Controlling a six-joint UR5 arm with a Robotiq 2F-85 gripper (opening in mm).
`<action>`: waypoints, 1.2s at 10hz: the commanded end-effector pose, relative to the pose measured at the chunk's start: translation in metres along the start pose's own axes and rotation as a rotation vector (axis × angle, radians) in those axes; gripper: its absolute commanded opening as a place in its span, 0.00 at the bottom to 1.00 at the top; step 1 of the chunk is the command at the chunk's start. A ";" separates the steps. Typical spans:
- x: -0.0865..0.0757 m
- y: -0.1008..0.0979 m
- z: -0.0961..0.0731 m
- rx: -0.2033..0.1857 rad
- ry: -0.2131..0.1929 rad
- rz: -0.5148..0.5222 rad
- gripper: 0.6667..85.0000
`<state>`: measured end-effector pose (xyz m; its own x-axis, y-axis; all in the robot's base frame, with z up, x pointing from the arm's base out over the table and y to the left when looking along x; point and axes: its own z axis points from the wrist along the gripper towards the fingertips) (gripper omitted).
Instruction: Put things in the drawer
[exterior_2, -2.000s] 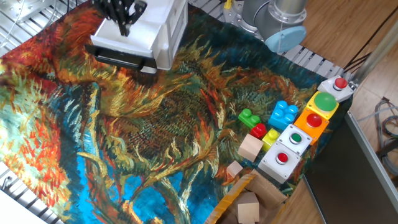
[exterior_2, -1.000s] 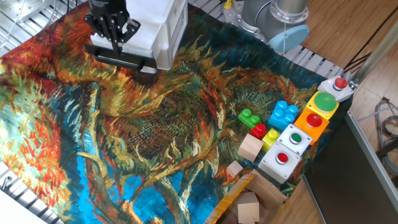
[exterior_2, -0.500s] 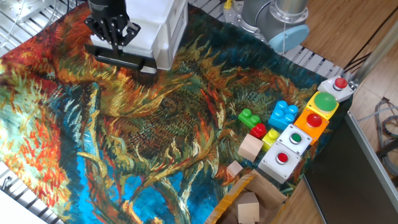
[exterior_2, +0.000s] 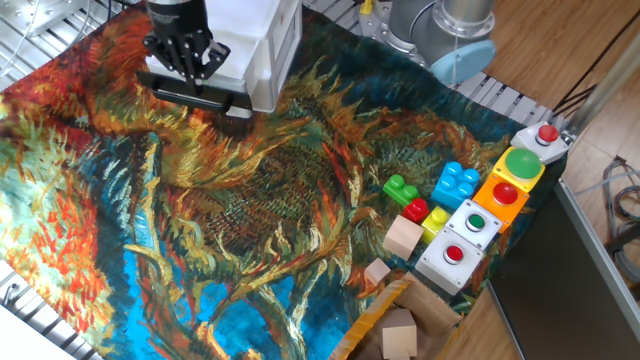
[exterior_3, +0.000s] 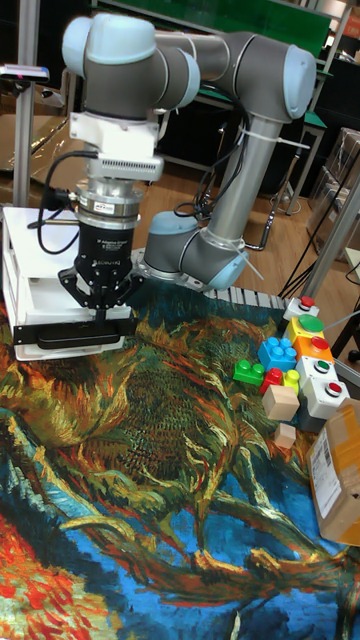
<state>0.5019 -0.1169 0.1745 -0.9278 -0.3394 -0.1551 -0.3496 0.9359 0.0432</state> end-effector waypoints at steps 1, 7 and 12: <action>0.022 0.002 0.005 -0.036 -0.013 0.000 0.01; 0.052 0.011 -0.022 -0.057 0.065 0.017 0.01; 0.086 0.012 -0.031 -0.076 0.074 -0.011 0.01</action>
<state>0.4268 -0.1350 0.1890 -0.9337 -0.3501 -0.0751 -0.3565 0.9286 0.1031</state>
